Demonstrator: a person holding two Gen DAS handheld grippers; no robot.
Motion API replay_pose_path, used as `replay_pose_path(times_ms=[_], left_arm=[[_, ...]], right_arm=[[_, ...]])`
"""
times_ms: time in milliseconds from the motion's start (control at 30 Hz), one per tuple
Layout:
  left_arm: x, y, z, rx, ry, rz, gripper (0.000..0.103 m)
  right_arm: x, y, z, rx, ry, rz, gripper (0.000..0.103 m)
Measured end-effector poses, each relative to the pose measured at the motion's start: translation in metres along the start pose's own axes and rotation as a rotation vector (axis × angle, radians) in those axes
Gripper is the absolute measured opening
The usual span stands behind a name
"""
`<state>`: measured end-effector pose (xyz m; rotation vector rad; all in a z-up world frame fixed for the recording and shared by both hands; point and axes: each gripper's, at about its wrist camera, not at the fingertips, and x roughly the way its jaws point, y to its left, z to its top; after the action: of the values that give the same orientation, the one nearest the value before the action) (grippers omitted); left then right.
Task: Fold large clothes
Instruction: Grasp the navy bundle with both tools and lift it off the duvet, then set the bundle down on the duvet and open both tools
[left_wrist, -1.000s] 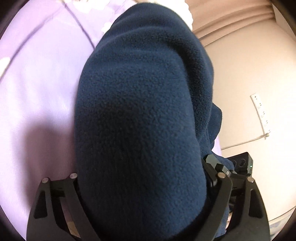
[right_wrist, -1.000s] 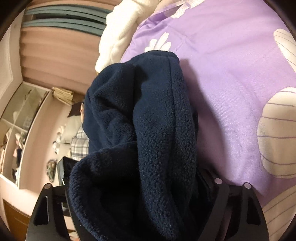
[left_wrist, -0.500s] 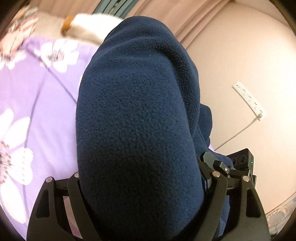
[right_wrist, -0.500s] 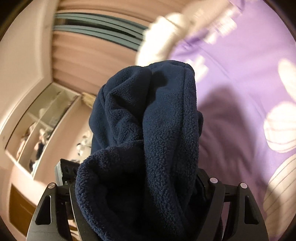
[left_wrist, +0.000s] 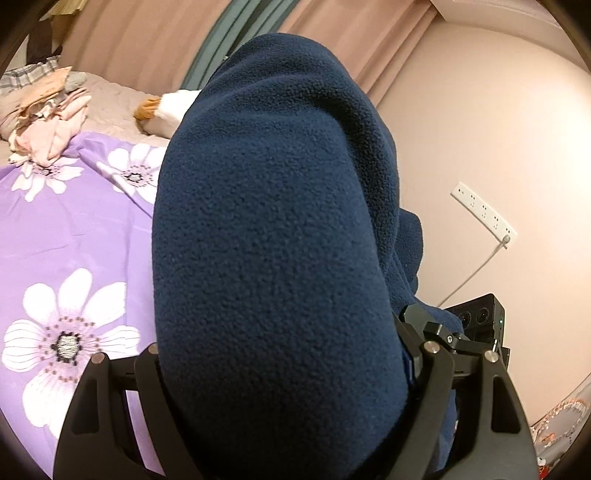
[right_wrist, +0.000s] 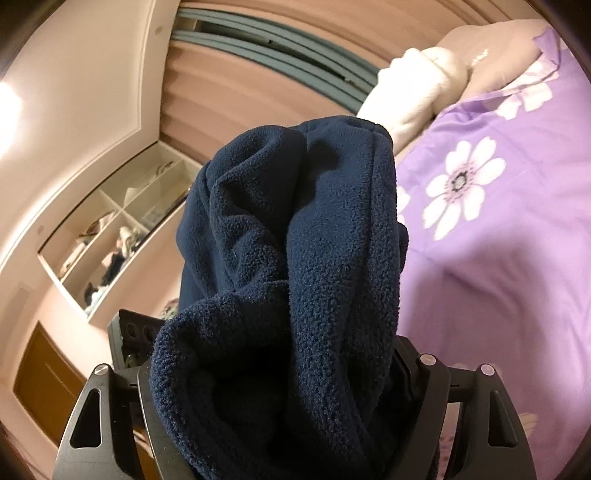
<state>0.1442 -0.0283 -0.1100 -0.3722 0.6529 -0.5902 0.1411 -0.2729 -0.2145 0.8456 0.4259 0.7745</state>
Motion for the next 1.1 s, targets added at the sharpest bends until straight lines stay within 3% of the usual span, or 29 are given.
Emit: replay_pose_path(times_ms=[300,433,600,700,833,867,933,1000,1100], left_arm=[[-0.001,0.018,0.016,-0.034,0.017,0.027,0.083],[0.005,0.045,0.037,-0.038,0.034,0.039,0.083],[0.066,0.114,0.048,-0.116,0.116,0.069,0.083],[0.101,0.143,0.037,-0.125,0.148,0.104,0.083],[0.141,0.19,0.01,-0.233,0.239,0.14,0.084],[0.143,0.197,0.0,-0.235,0.23,0.135,0.087],[0.134,0.2,-0.008,-0.232,0.177,0.095,0.088],[0.128,0.194,-0.01,-0.22,0.175,0.132,0.09],[0.112,0.182,-0.008,-0.226,0.174,0.186,0.09]], right_arm=[[0.042,0.013,-0.001,-0.005,0.055,-0.001,0.08],[0.076,0.004,0.015,0.005,0.072,-0.018,0.08],[0.122,-0.031,0.035,-0.021,0.107,-0.15,0.08],[0.151,-0.057,0.036,-0.062,0.144,-0.268,0.08],[0.18,-0.107,0.025,-0.004,0.243,-0.372,0.08],[0.185,-0.12,0.019,0.008,0.27,-0.38,0.08],[0.181,-0.128,0.01,-0.009,0.242,-0.343,0.08],[0.177,-0.123,0.007,-0.024,0.232,-0.35,0.081],[0.172,-0.108,0.01,-0.049,0.235,-0.428,0.082]])
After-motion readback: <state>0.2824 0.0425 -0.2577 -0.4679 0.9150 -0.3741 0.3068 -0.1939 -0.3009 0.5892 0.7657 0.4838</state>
